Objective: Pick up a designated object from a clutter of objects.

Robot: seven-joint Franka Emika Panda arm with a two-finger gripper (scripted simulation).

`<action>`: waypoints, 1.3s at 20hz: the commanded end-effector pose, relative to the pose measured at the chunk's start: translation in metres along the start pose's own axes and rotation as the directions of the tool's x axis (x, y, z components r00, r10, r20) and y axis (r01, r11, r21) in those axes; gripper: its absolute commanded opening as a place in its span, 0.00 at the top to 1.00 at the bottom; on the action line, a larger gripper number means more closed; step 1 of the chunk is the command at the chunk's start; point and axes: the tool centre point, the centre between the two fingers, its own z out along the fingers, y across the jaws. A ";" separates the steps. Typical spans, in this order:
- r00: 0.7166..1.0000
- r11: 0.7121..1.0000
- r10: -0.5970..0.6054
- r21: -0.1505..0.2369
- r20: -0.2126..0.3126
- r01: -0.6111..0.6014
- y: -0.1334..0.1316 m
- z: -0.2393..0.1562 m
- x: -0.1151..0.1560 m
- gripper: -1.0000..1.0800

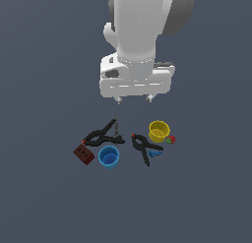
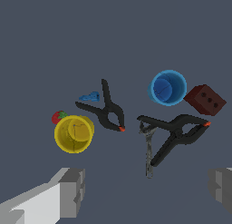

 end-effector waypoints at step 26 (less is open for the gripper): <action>0.967 0.967 -0.256 -0.004 -0.015 0.255 0.064 0.058 0.041 0.04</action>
